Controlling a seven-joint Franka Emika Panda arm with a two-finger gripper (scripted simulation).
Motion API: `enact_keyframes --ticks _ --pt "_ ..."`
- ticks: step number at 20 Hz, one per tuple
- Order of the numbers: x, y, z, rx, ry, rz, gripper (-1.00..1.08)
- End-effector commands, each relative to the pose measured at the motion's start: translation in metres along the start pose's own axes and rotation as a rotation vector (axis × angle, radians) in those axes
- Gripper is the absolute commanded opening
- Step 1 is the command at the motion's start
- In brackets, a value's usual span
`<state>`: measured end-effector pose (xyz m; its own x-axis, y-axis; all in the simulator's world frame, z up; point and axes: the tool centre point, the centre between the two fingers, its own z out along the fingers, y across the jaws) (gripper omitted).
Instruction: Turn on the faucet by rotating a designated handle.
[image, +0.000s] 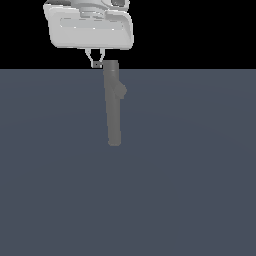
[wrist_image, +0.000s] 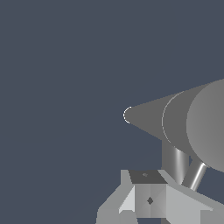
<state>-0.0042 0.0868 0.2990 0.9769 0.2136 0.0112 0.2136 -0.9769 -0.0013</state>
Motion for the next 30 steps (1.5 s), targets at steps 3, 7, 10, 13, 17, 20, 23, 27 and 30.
enact_keyframes --ticks 3,7,10,13,17,20,23,27,30 --pt "-0.011 0.026 -0.001 -0.001 -0.006 0.011 -1.0" --pt "-0.022 0.05 -0.002 -0.001 -0.011 0.014 -1.0" --pt "-0.01 0.028 0.0 0.003 -0.002 -0.024 -1.0" --pt "-0.006 0.046 -0.001 0.001 -0.005 -0.013 -1.0" --pt "-0.002 0.071 -0.001 0.0 -0.008 0.001 -1.0" --pt "0.002 0.088 -0.002 -0.001 -0.011 0.011 -1.0" --pt "-0.003 0.054 0.0 0.014 -0.034 -0.034 -1.0" --pt "0.009 0.065 0.0 0.01 -0.029 -0.024 -1.0" --pt "0.017 0.073 0.0 0.008 -0.025 -0.016 -1.0"
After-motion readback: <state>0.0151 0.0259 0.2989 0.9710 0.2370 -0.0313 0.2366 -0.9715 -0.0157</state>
